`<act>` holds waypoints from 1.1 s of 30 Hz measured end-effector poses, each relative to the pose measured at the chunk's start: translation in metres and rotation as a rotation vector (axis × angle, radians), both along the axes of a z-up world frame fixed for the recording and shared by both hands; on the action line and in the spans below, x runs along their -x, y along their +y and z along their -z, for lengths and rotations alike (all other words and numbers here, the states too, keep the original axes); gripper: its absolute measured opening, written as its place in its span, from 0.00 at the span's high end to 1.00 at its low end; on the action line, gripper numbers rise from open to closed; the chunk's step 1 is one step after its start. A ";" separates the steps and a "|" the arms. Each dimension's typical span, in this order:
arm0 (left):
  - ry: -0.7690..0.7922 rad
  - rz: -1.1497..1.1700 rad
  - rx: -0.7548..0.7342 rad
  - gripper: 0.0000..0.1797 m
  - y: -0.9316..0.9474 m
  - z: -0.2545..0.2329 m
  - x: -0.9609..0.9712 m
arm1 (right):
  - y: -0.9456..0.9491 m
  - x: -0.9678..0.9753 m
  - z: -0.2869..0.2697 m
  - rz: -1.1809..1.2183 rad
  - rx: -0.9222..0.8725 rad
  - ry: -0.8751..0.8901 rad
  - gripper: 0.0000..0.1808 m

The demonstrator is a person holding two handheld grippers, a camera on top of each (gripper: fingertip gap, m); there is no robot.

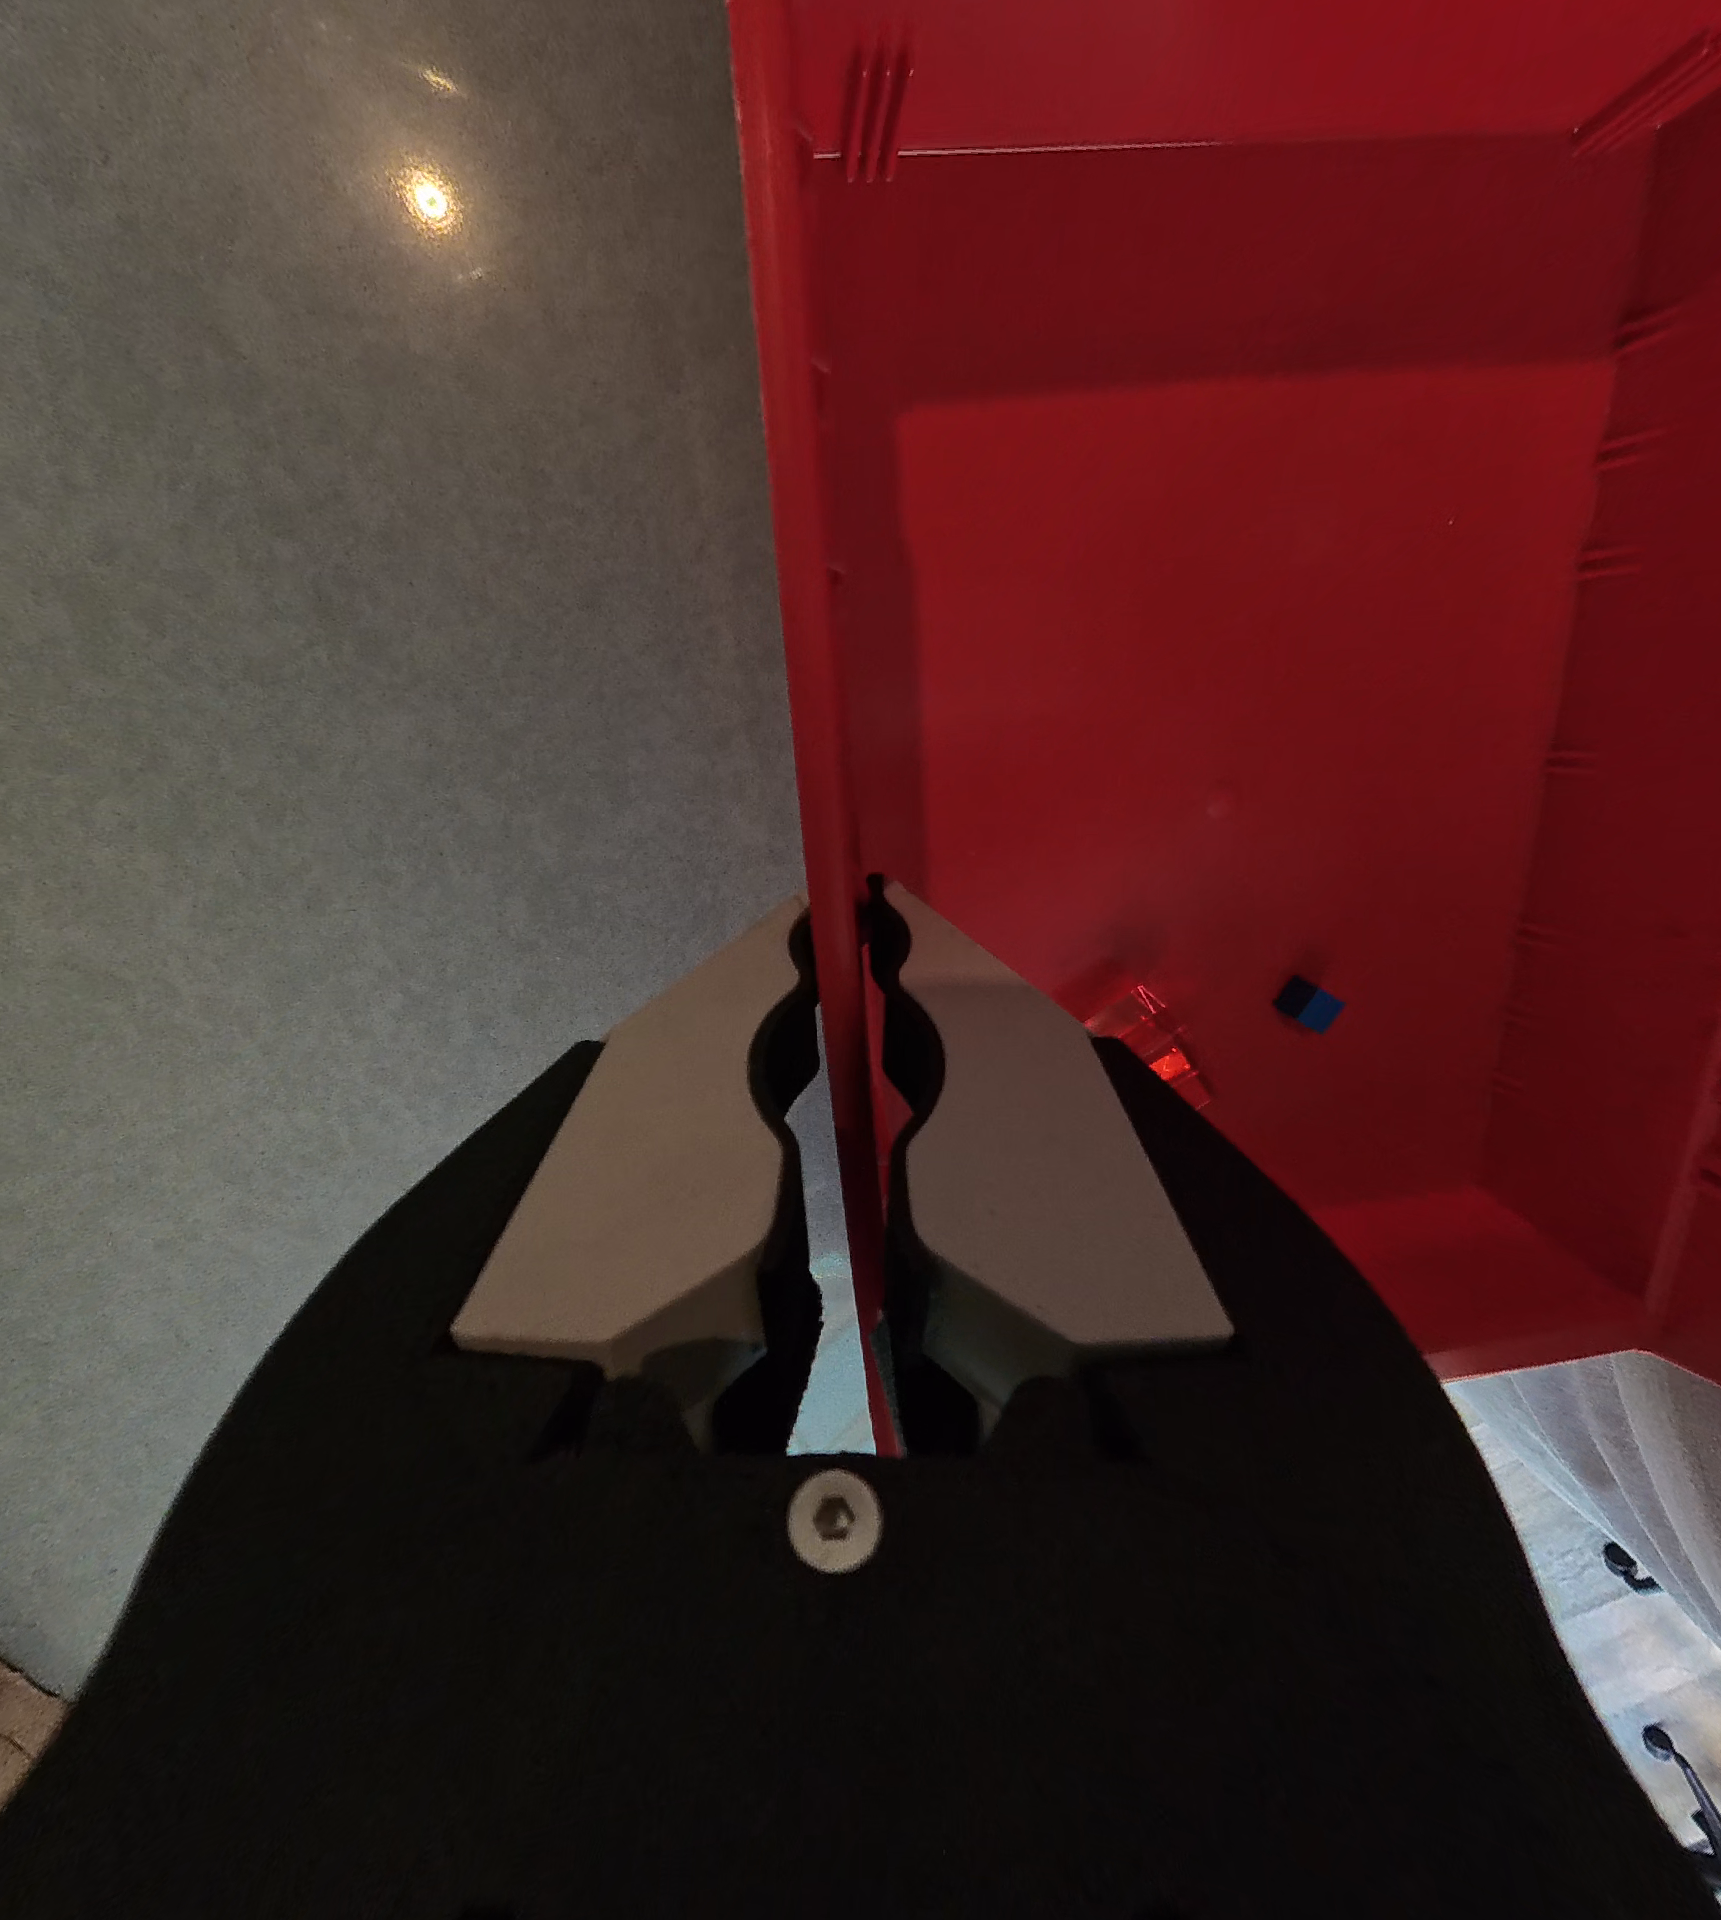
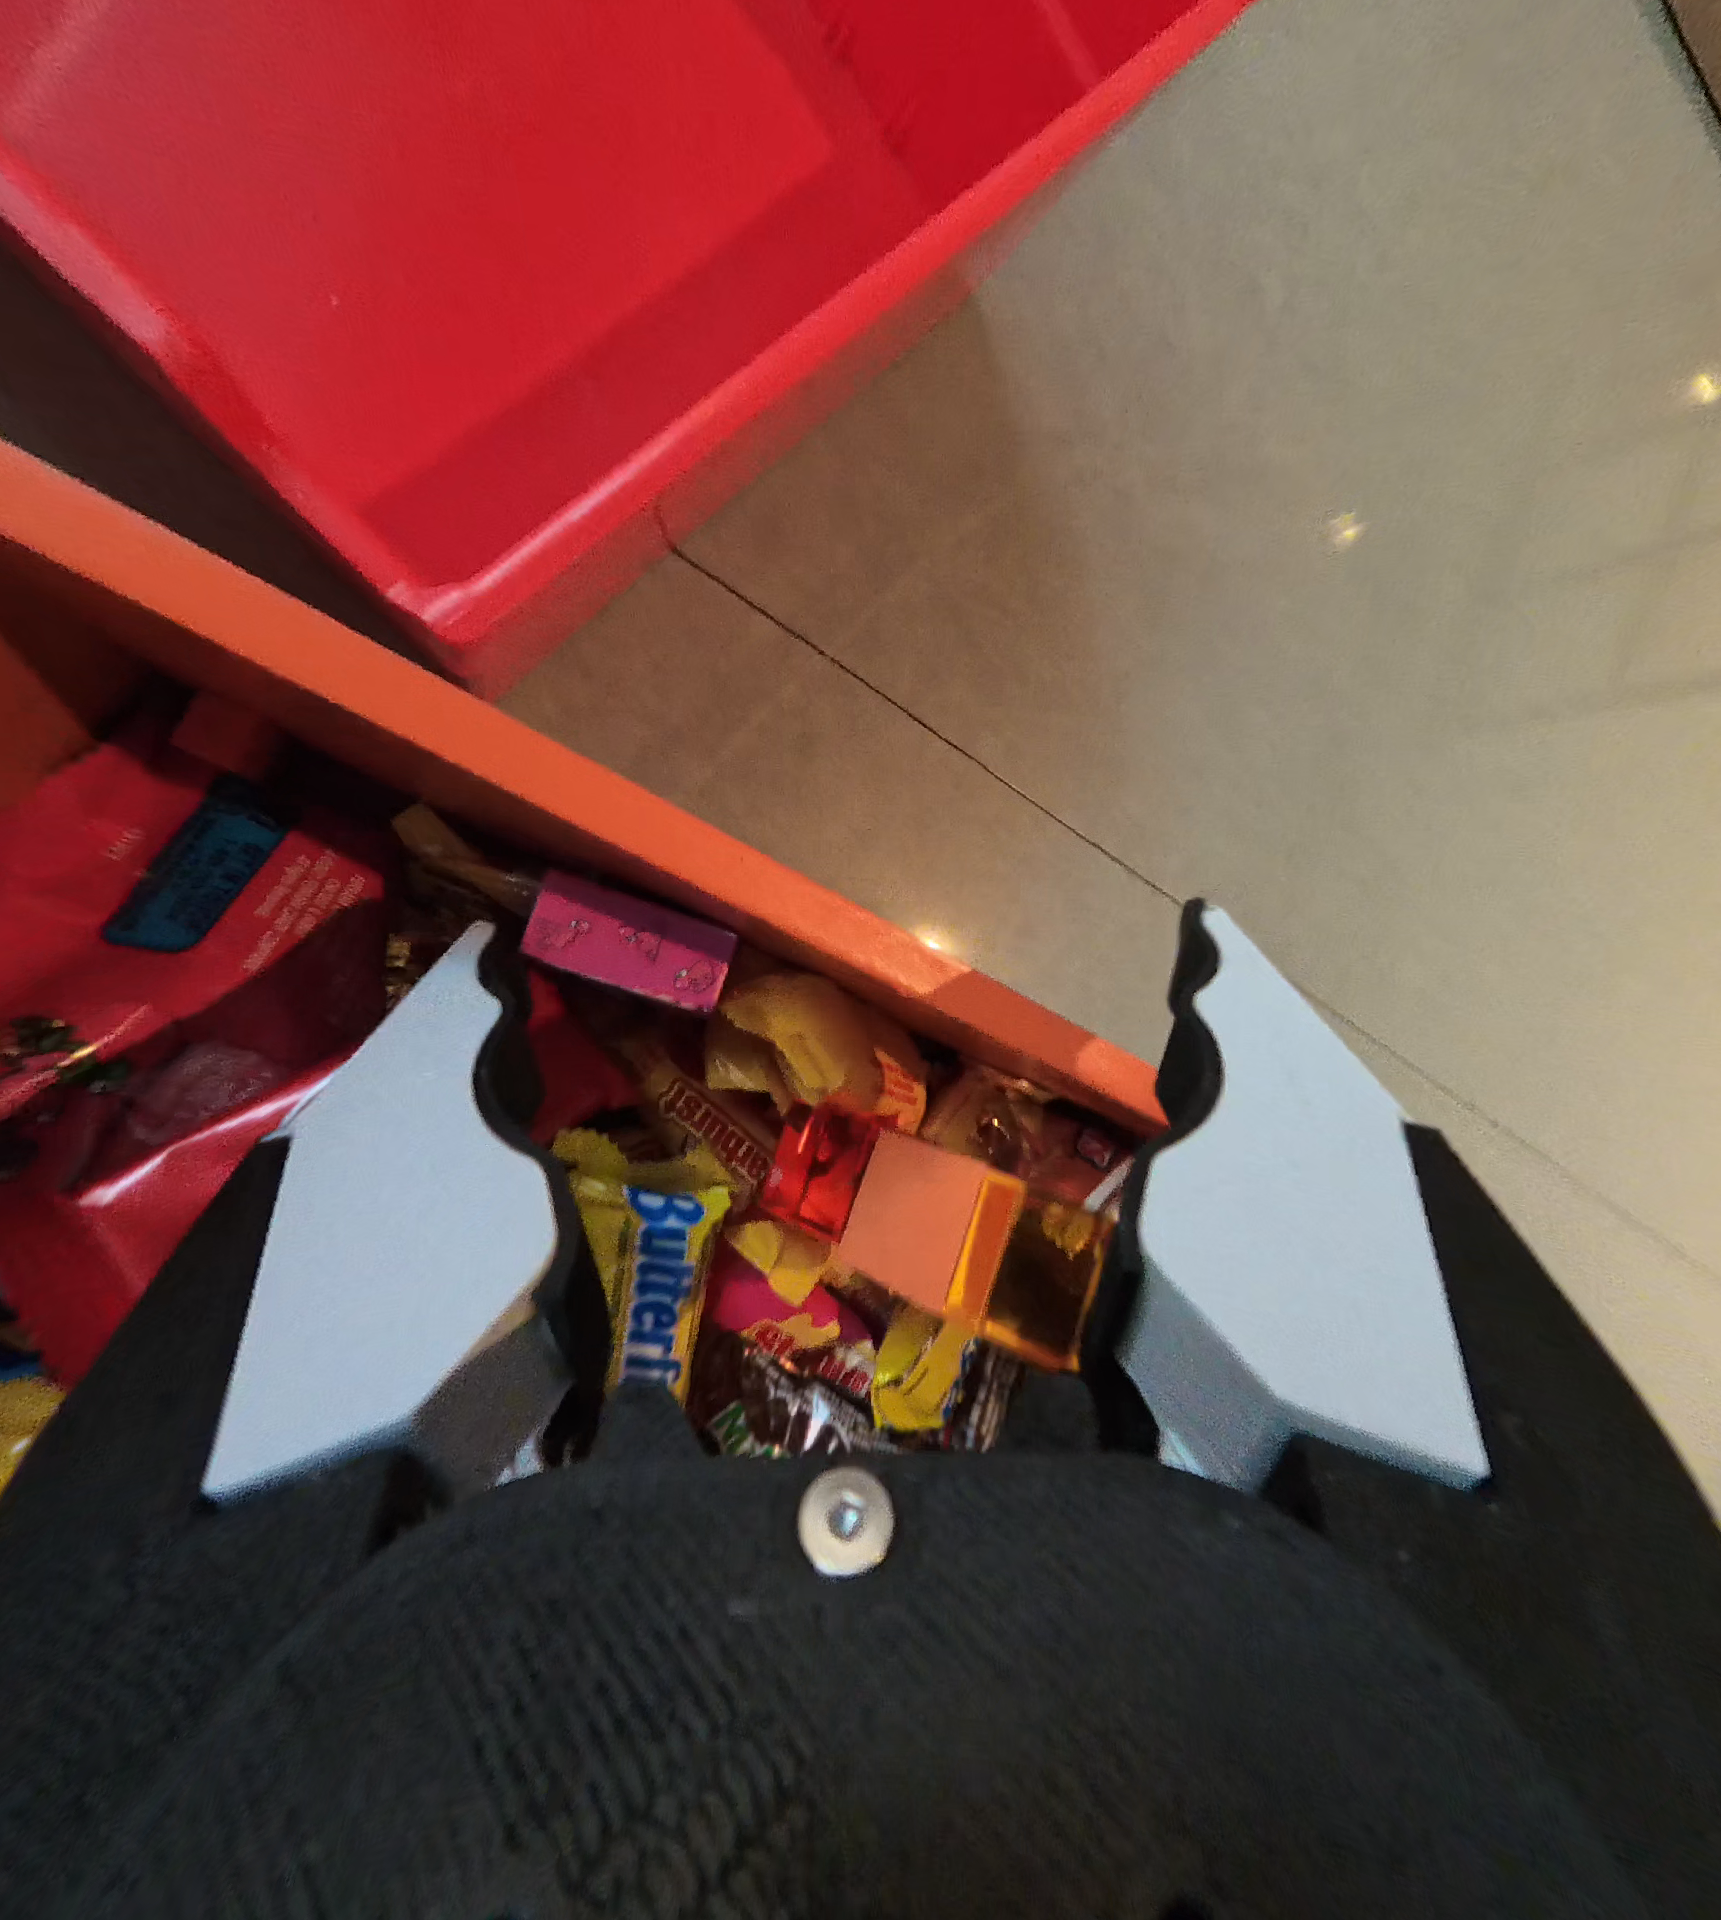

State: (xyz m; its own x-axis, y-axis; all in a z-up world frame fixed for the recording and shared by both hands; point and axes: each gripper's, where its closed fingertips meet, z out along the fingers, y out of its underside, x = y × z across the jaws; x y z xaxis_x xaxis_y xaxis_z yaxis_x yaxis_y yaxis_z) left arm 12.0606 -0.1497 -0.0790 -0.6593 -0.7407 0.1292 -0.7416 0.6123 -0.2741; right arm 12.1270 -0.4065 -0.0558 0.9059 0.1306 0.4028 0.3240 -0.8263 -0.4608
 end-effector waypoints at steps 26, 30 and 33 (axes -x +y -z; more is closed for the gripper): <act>0.001 0.008 0.017 0.98 -0.004 0.000 0.002 | -0.001 0.105 0.029 0.085 0.229 0.538 0.88; -0.003 0.014 0.009 0.98 -0.004 0.000 0.002 | 0.005 0.104 0.030 0.111 0.221 0.543 0.93; 0.000 0.017 0.007 0.98 -0.004 0.000 0.002 | 0.003 0.106 0.035 0.123 0.266 0.583 0.91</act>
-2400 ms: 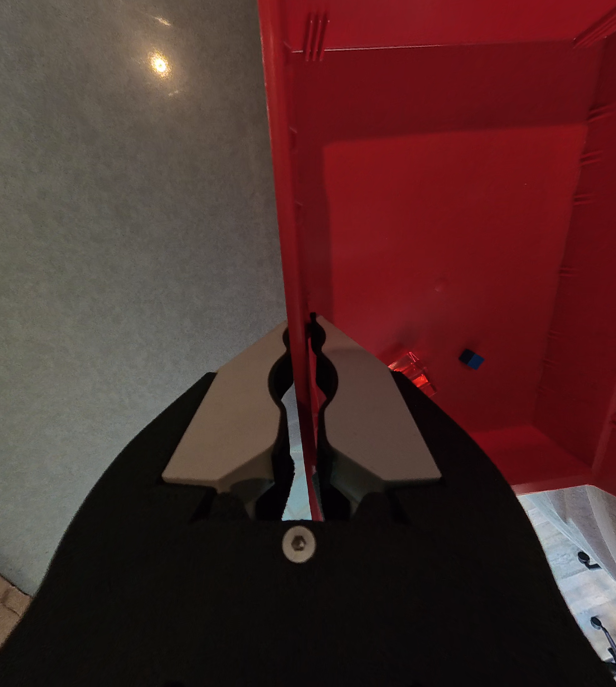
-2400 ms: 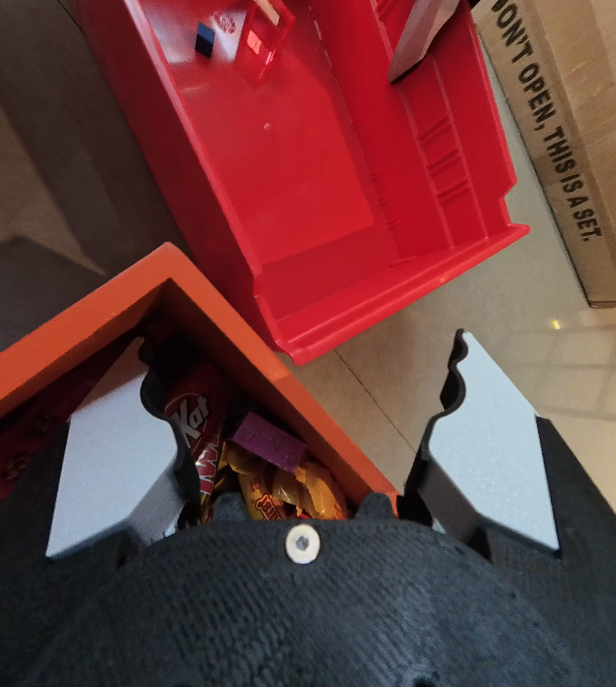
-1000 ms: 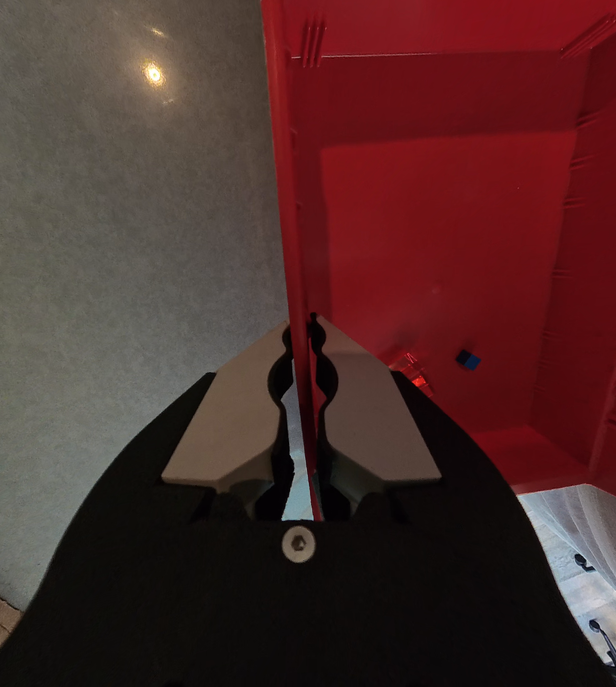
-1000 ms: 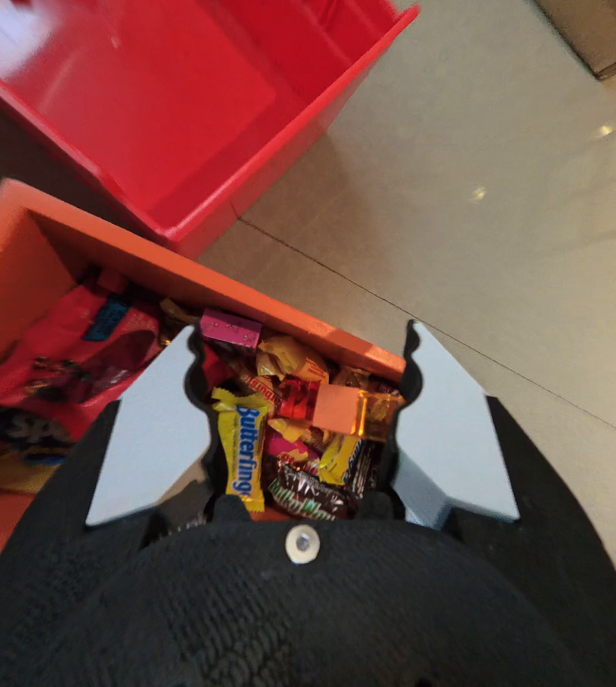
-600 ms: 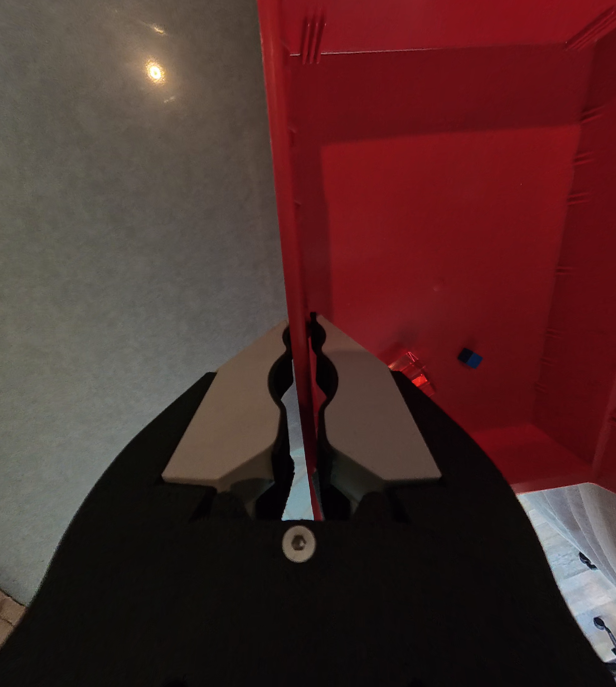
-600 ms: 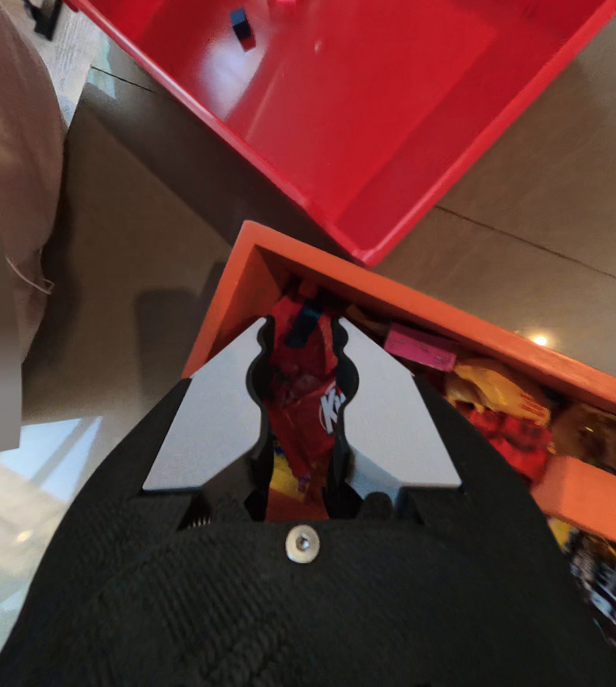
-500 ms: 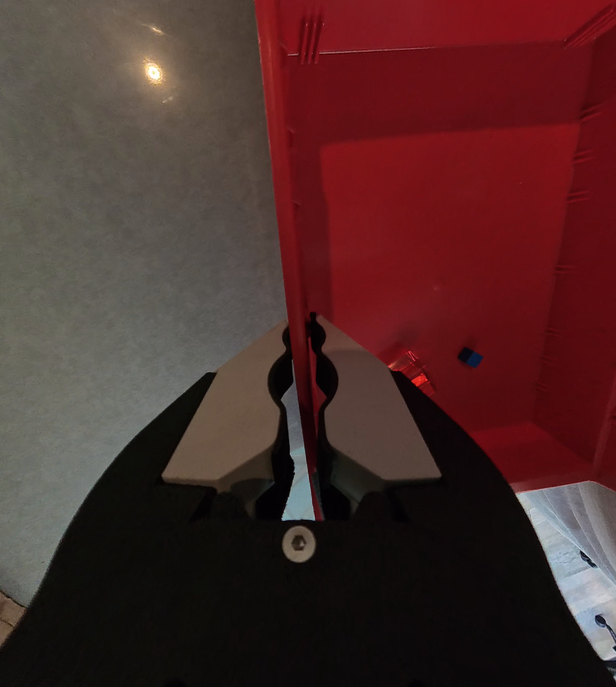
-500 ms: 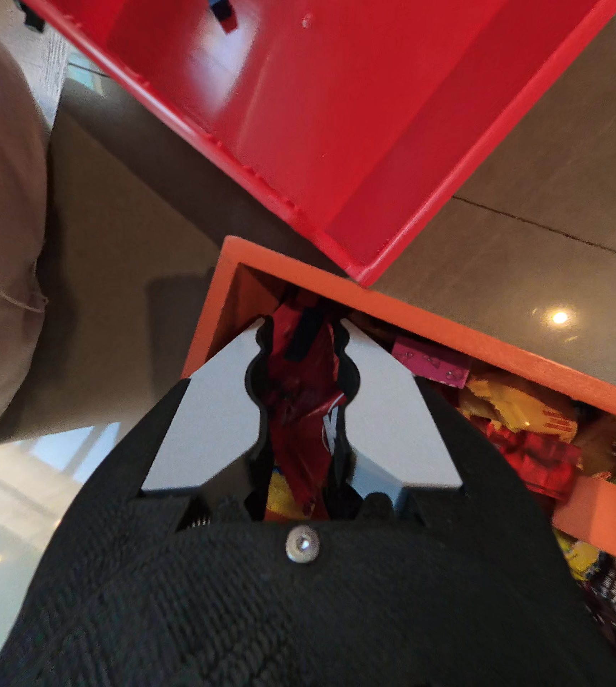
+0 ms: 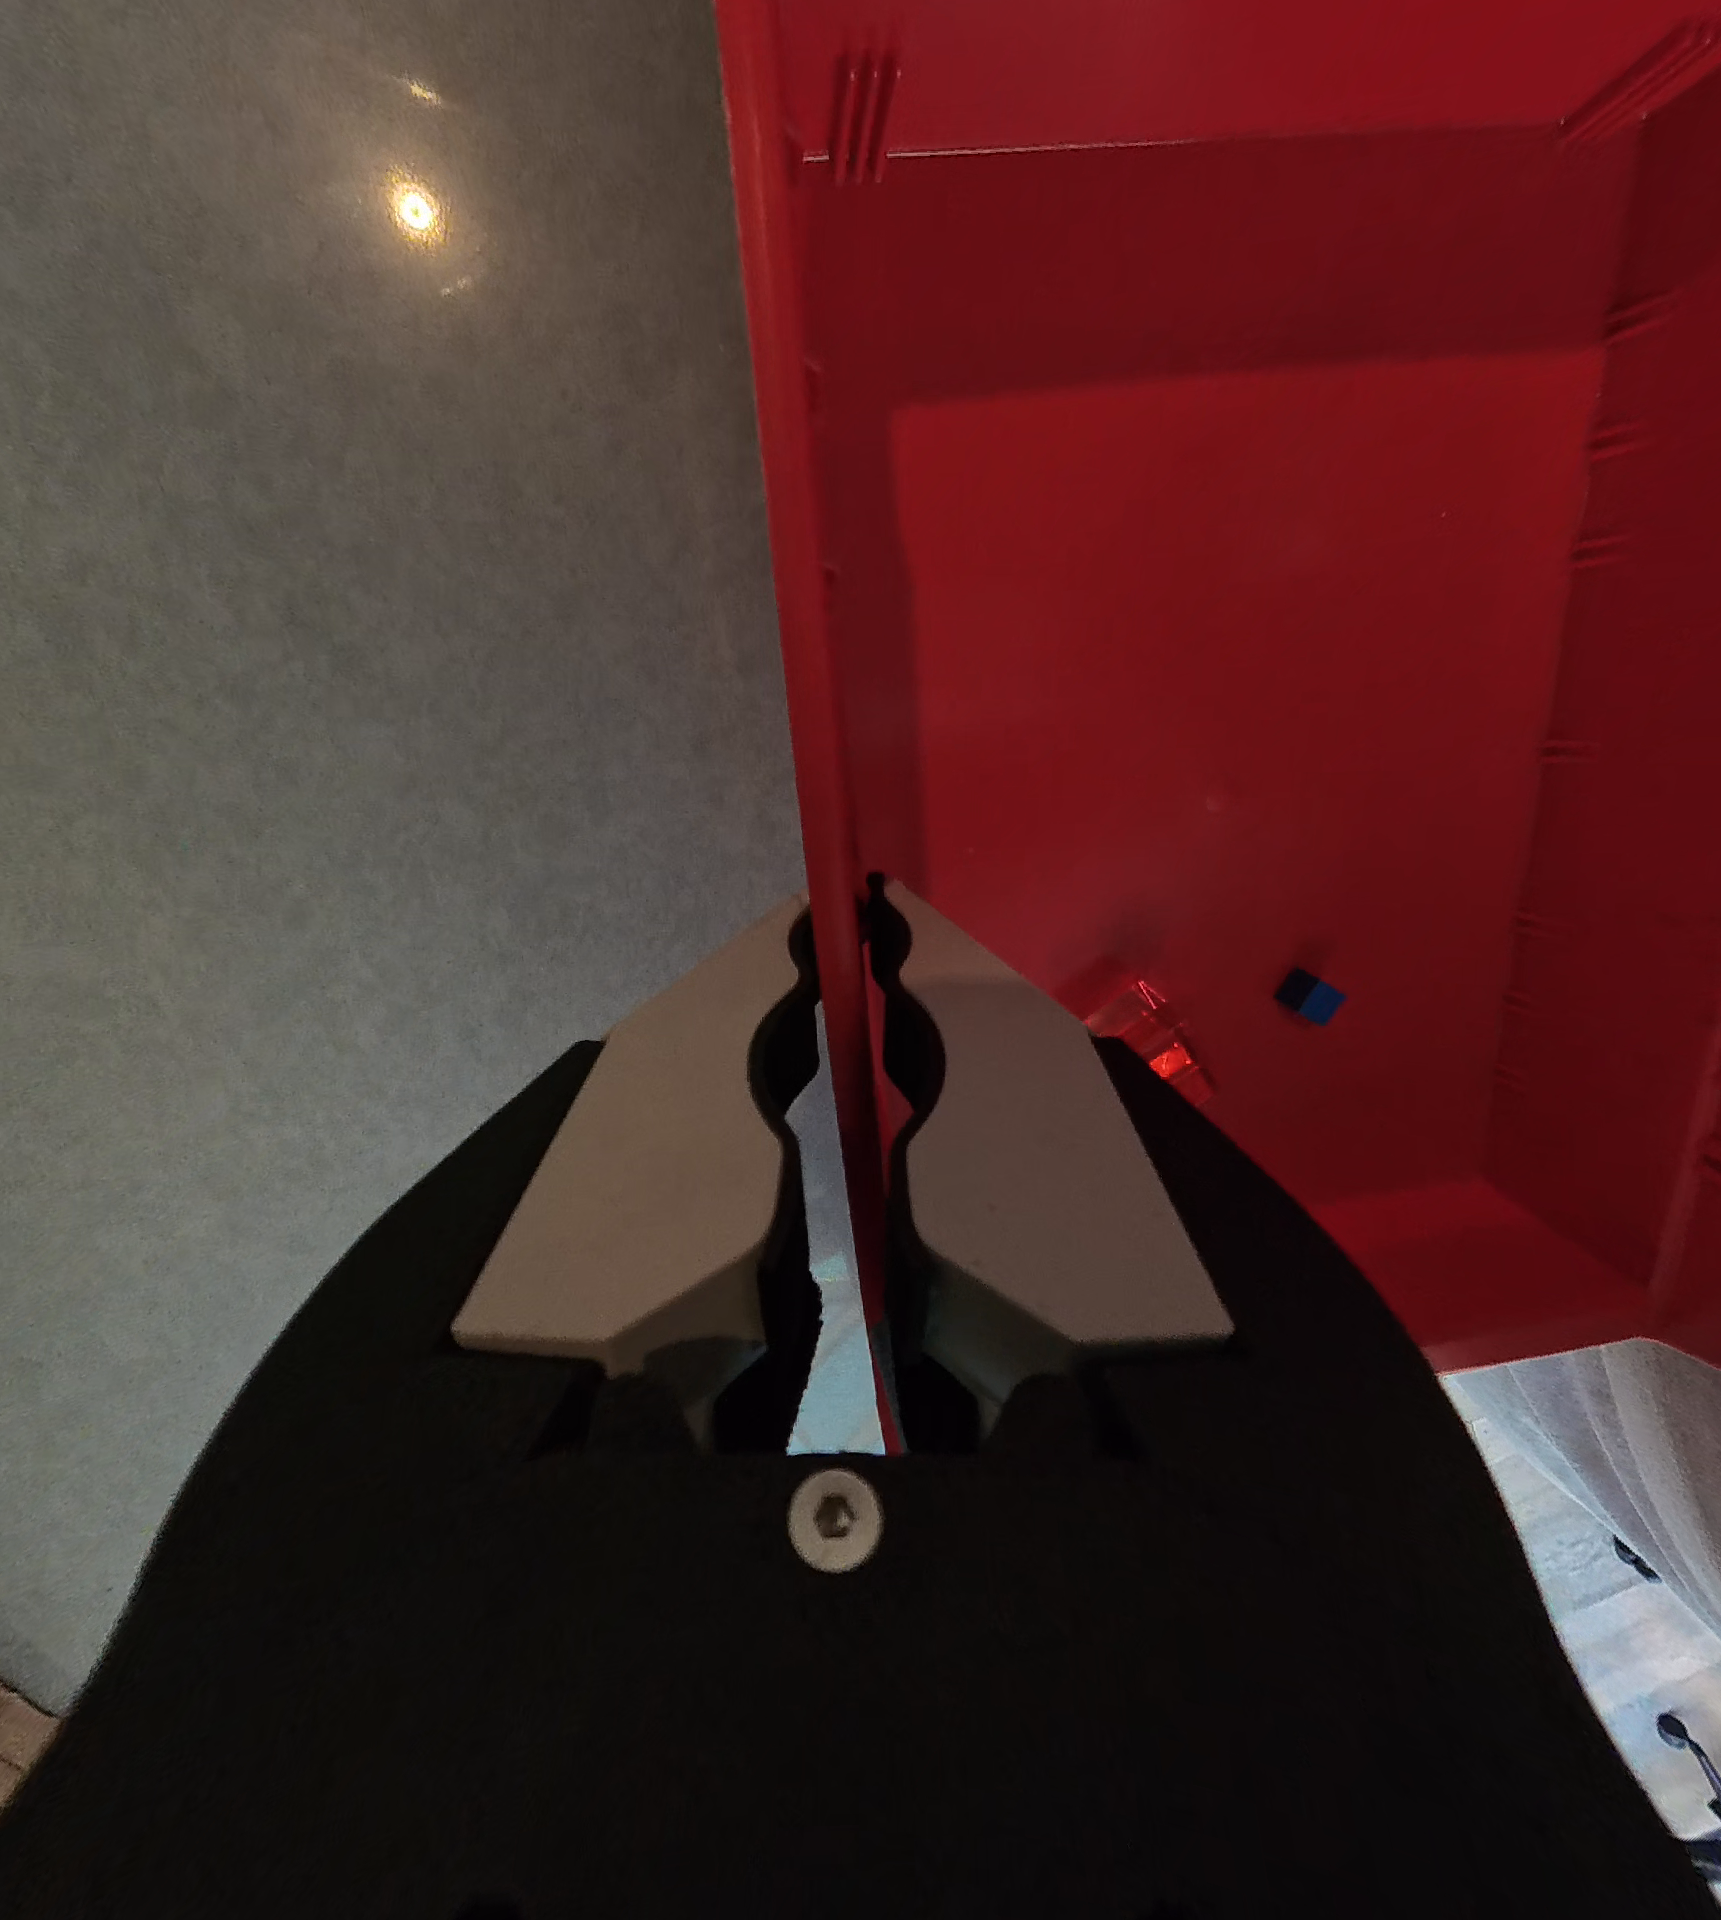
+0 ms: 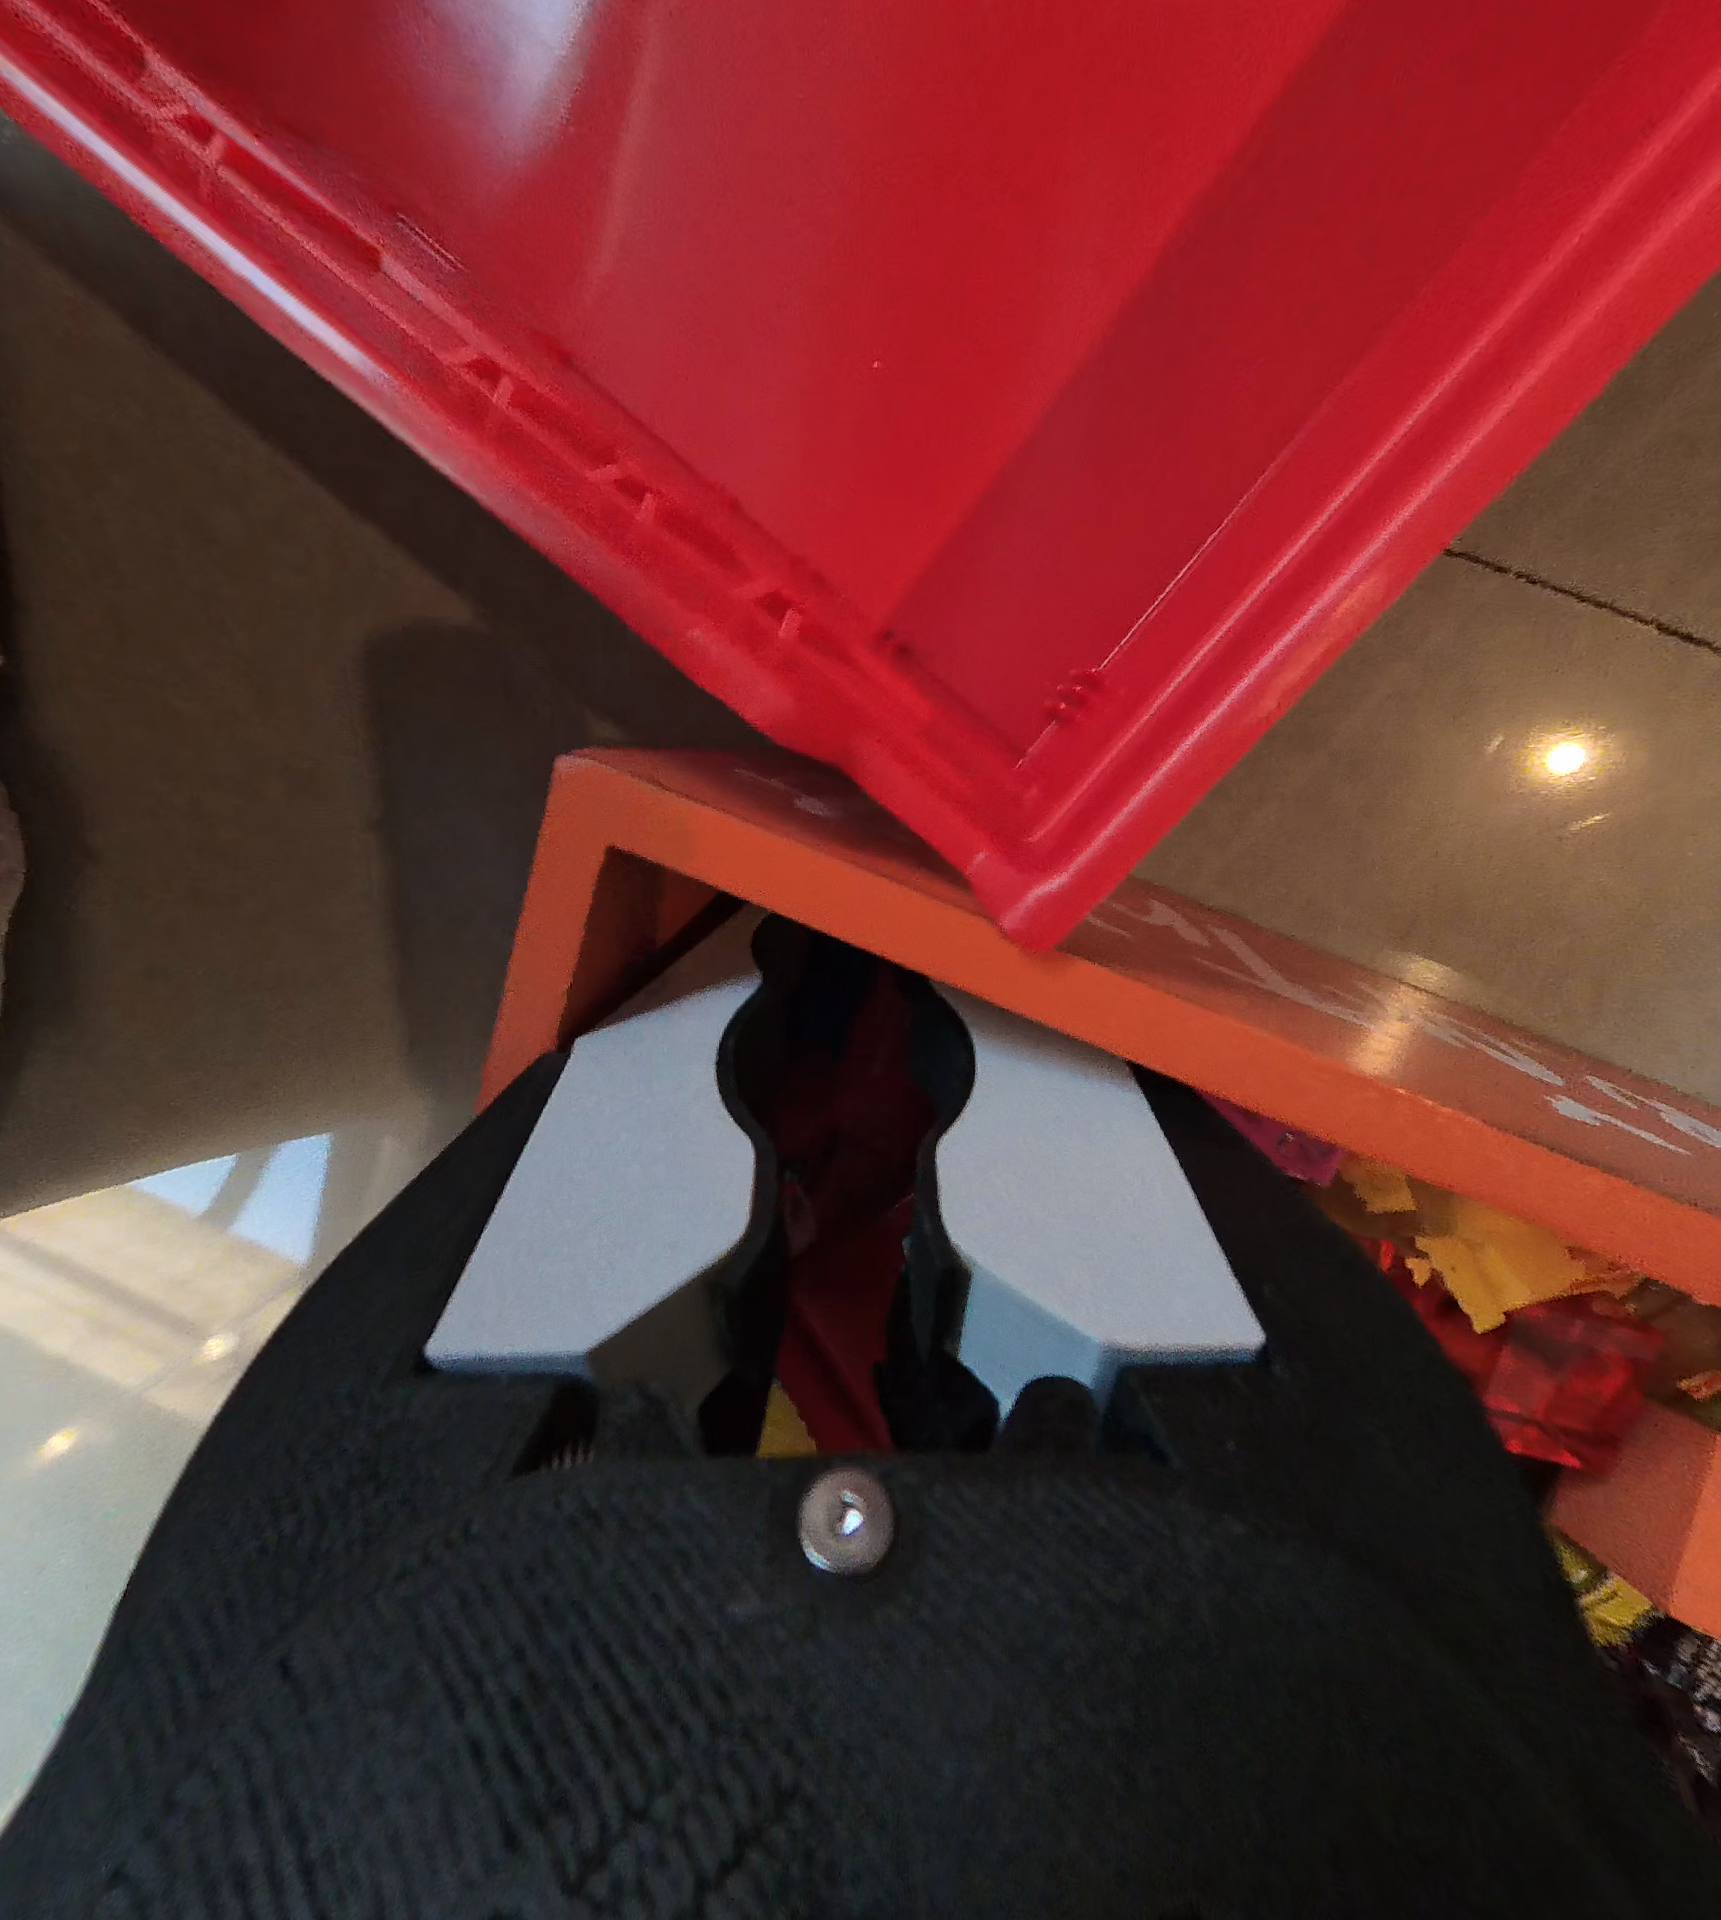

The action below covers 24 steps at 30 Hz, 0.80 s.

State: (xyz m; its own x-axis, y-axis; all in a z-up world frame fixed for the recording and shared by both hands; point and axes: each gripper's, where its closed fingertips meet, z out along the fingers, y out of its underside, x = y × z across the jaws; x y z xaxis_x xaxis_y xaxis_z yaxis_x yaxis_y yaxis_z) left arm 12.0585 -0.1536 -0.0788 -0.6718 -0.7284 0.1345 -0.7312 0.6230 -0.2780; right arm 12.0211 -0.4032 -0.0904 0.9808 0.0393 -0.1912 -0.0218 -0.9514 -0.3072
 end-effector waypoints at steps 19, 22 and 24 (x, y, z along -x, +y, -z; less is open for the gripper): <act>-0.006 -0.012 0.008 0.99 0.000 0.000 0.000 | 0.004 0.006 0.003 0.054 0.022 0.082 1.00; -0.007 -0.012 0.008 0.99 0.000 0.000 0.000 | 0.005 0.007 -0.003 0.073 -0.017 0.119 1.00; -0.005 -0.010 0.004 0.98 0.000 0.000 0.000 | 0.000 0.006 -0.003 0.078 -0.005 0.126 1.00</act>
